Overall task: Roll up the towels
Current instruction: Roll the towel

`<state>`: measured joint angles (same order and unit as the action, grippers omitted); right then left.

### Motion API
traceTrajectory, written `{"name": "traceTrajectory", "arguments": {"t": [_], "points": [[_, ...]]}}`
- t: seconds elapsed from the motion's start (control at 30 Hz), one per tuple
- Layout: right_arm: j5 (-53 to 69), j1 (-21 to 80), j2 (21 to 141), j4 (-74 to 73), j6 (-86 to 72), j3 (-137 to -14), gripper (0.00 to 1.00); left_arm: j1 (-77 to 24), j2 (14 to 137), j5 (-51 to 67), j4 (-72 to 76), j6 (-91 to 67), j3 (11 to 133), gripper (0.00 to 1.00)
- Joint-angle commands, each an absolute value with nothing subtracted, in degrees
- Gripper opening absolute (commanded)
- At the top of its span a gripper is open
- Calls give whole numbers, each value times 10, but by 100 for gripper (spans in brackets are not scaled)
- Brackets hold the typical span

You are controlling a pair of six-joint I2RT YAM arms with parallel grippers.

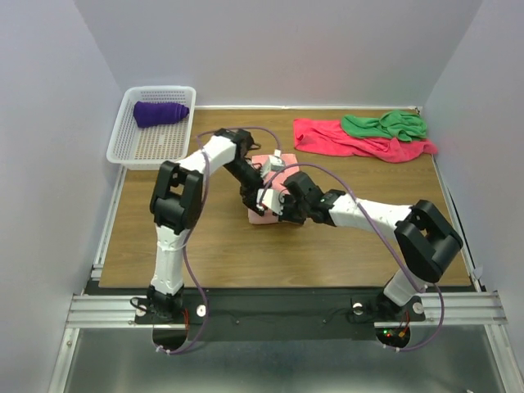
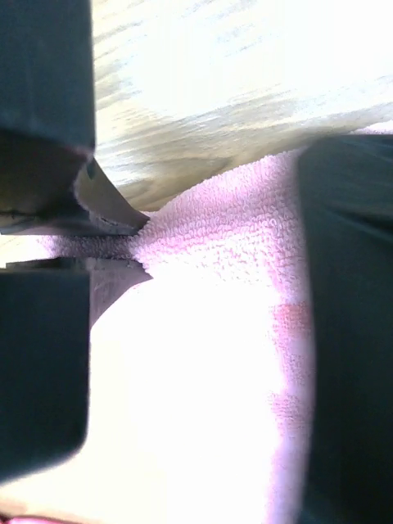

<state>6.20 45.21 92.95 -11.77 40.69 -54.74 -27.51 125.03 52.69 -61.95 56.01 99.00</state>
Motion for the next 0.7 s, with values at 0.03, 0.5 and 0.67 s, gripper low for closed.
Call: {"name": "traceTrajectory", "arguments": {"t": [0.03, 0.5, 0.67], "points": [[144, 436, 951, -214, 382, -595, 1, -184, 1131, 483, -613, 551, 983, 86], [251, 426, 1076, -467, 364, -821, 2, -38, 738, 358, -166, 396, 680, 99], [329, 411, 1151, -572, 368, -916, 3, -37, 668, 368, -130, 354, 618, 99]]}}
